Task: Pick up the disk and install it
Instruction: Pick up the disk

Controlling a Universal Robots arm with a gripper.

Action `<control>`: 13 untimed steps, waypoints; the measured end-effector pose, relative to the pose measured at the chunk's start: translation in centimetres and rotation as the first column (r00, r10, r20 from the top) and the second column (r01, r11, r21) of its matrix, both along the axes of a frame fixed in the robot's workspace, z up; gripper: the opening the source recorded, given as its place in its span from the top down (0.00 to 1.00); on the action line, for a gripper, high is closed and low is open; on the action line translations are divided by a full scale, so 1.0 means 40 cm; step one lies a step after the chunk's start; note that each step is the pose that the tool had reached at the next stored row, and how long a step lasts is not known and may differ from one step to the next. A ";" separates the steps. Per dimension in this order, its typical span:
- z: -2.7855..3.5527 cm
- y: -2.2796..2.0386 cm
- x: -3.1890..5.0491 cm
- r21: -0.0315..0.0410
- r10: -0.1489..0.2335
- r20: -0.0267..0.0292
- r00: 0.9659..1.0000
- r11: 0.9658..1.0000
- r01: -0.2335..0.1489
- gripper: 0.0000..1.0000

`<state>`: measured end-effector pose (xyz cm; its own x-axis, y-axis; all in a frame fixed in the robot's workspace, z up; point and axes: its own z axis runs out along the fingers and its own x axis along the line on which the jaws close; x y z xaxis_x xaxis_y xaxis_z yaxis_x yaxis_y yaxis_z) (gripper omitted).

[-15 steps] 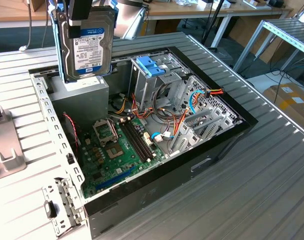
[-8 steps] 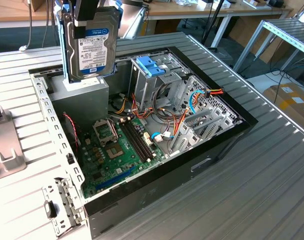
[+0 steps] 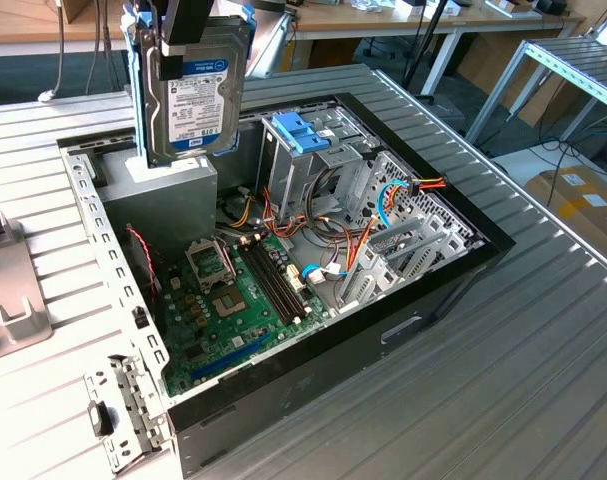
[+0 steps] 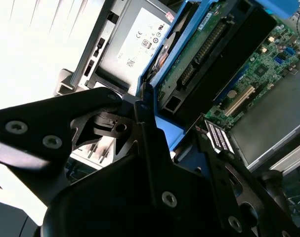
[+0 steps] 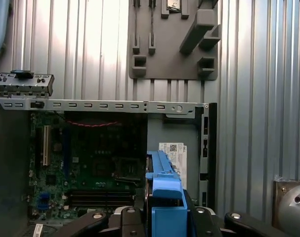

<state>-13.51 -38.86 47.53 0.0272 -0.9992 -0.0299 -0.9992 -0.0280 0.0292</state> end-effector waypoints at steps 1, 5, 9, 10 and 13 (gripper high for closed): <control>0.000 -0.002 0.002 0.000 0.000 0.000 1.000 1.000 0.000 0.63; 0.000 -0.006 0.007 0.000 0.000 0.000 1.000 1.000 0.000 0.63; -0.001 -0.012 0.014 0.000 0.000 0.000 1.000 1.000 0.000 0.63; -0.001 -0.015 0.016 0.000 0.000 0.000 1.000 1.000 0.000 0.63; -0.001 -0.022 0.024 0.000 0.000 0.000 1.000 1.000 0.000 0.63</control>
<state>-12.56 -39.73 47.49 0.0271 -0.9992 -0.0300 -0.9992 -0.0280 0.0294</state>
